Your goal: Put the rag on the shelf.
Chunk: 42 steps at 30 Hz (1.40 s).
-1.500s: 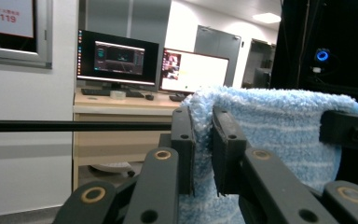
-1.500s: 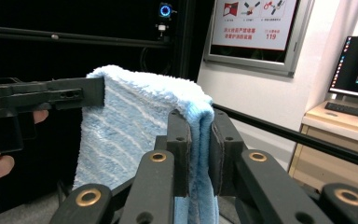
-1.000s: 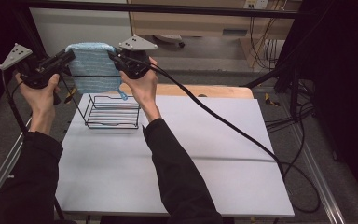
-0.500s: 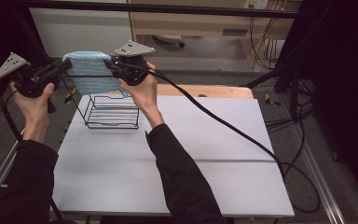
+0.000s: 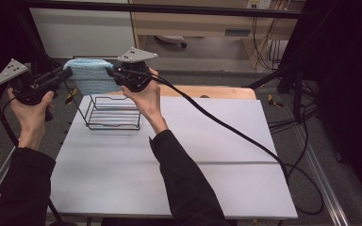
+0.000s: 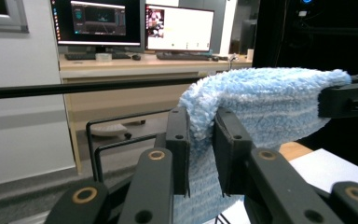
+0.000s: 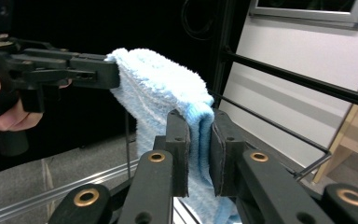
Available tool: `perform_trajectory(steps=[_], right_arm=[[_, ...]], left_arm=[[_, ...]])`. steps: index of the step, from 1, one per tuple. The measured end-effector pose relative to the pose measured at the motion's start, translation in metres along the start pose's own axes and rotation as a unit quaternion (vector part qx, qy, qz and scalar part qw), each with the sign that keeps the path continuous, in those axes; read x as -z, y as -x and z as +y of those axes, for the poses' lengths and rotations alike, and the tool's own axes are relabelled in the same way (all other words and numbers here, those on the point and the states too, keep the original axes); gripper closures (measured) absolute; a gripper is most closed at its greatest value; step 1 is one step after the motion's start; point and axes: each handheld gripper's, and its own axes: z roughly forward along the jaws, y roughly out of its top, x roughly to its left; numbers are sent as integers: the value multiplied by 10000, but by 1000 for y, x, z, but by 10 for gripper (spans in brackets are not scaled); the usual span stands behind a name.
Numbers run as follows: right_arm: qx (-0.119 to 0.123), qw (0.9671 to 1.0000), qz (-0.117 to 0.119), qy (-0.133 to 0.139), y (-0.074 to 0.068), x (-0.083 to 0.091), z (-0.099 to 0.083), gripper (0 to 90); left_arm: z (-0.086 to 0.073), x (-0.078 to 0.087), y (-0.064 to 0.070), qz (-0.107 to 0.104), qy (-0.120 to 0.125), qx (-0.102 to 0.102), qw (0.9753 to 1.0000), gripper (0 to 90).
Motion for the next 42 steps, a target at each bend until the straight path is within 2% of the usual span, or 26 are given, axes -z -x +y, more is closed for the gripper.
perform_trajectory(steps=[4, 10, 14, 17, 20, 26, 32, 38, 42], right_arm=[[99, 9999, 72, -44, -4, 2, -1, 802], [228, 9996, 147, -125, -7, 2, -4, 803], [352, 9991, 180, -144, -10, 3, -7, 802], [423, 9987, 212, -166, -12, 2, -9, 800], [460, 9984, 236, -212, -14, 2, -10, 798], [511, 9980, 230, -300, -16, 2, -12, 781], [407, 9983, 290, -309, -19, 2, -12, 690], [234, 9988, 396, -184, -22, 6, -8, 546], [86, 9991, 400, -56, -20, 9, -3, 530]], left_arm=[[6, 6, 1, 35, -120, 7, 9999, 740], [27, 17, 1, 43, -48, 185, 9998, 730], [42, 13, 4, 189, -305, 171, 9992, 773], [47, 5, 6, 152, -609, 201, 9978, 828], [46, -2, 7, 77, -915, 230, 9955, 859], [33, -5, 10, -154, -1291, 210, 9913, 895], [24, -1, 8, -244, -1338, 251, 9904, 896], [16, -2, 11, -271, -1399, 142, 9897, 895], [10, -3, 12, -261, -1465, 27, 9889, 896]])
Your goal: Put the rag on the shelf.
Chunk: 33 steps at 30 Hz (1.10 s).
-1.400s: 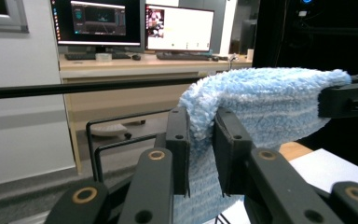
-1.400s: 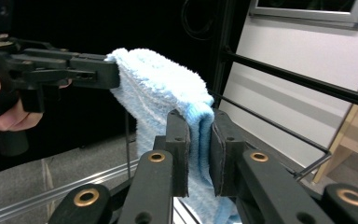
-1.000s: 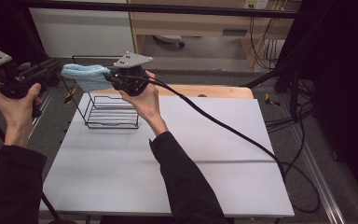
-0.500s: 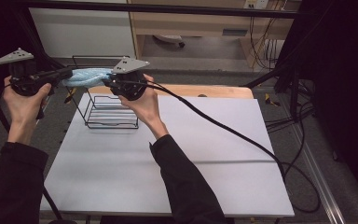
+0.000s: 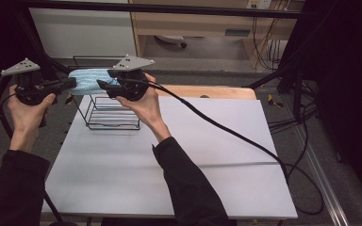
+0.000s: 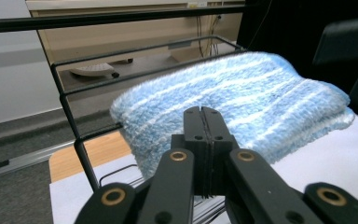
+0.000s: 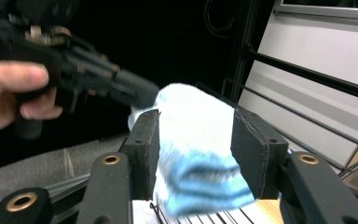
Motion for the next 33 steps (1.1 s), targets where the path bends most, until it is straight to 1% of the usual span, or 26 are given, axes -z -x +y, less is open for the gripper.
perform_trajectory(steps=[1, 2, 4, 5, 8, 11, 12, 15, 20, 24, 26, 30, 33], right_arm=[[-38, 10000, 4, 25, 1, 1, 1, 545], [-87, 10000, 24, 33, 2, 1, 2, 585], [-226, 9997, 119, -51, 3, 1, 2, 671], [-281, 9993, 201, -153, 3, 0, 1, 727], [-366, 9976, 342, -483, 1, -5, -6, 825], [-383, 9957, 333, -771, 0, -11, -13, 885], [-392, 9951, 308, -850, 0, -12, -14, 896], [-290, 9944, 172, -1003, 0, -16, -19, 900], [-105, 9945, -91, -1042, 2, -20, -23, 896], [-44, 9948, -174, -1007, 2, -22, -26, 896], [-72, 9950, -185, -978, 3, -23, -28, 895], [-298, 9950, -178, -935, 10, -23, -36, 894], [-322, 9953, -153, -898, 11, -22, -39, 894]], left_arm=[[-2, -1, 0, 0, -6, -13, 10000, 896], [-3, -1, 0, -4, -7, -29, 10000, 895], [-6, -2, 0, -9, -2, -61, 10000, 895], [-7, -2, 0, -18, 3, -55, 10000, 895], [-10, -1, 0, -20, 3, -65, 10000, 895], [-14, 0, 0, -13, -21, -100, 9999, 895], [-16, 1, 1, -16, -24, -111, 9999, 894], [-22, 2, 0, -36, -24, -118, 9999, 894], [-32, 0, -3, -40, -91, -90, 9999, 894], [-35, -6, -4, 0, -79, -42, 10000, 894], [-36, -10, -5, 52, -78, -31, 10000, 895], [-37, -19, -6, 170, -115, 5, 9998, 895], [-37, -21, -6, 186, -83, 32, 9998, 895]])
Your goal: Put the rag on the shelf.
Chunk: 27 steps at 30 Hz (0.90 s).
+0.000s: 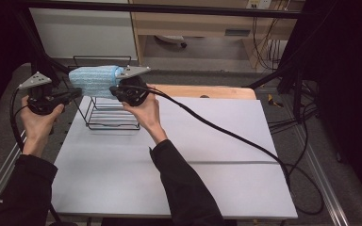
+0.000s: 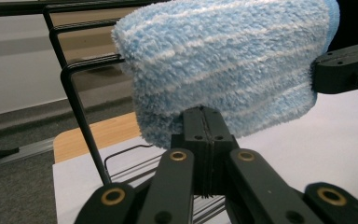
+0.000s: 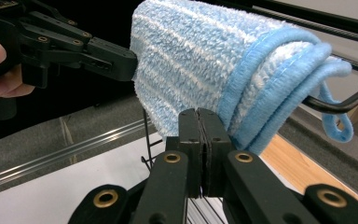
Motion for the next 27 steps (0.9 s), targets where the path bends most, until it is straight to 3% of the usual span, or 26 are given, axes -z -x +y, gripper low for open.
perform_trajectory(steps=[7, 14, 20, 27], right_arm=[[55, 9998, 70, 181, -4, 9, 5, 853], [22, 9992, 84, 384, -4, 21, 17, 772], [28, 9992, 54, 391, -3, 27, 21, 707], [-33, 9991, -10, 411, -1, 38, 27, 568]], left_arm=[[8, 12, 7, -36, 177, -58, 9998, 856], [25, 24, 14, 4, 343, -71, 9994, 749], [29, 25, 17, 34, 309, -41, 9995, 692], [30, 28, 18, 44, 252, 78, 9996, 566]])
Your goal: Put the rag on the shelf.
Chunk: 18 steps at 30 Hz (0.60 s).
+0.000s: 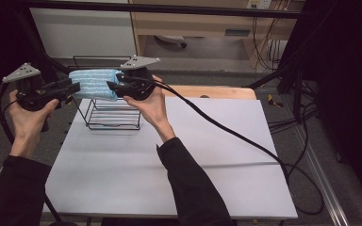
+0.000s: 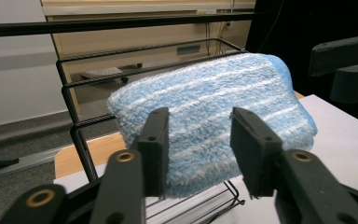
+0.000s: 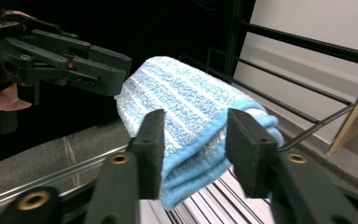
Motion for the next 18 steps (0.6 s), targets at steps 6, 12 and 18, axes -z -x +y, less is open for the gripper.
perform_trajectory(steps=[6, 12, 18], right_arm=[[53, 9999, -39, -108, -3, 16, 4, 389], [7, 9995, -163, -259, 2, 37, -10, 222], [-50, 9990, -188, -410, 9, 58, -37, 118]], left_arm=[[-4, 9, 6, 35, 4, -107, 9999, 460], [-20, 16, 13, 50, -137, -171, 9997, 334], [-50, 16, 22, -38, -261, -172, 9995, 214]])
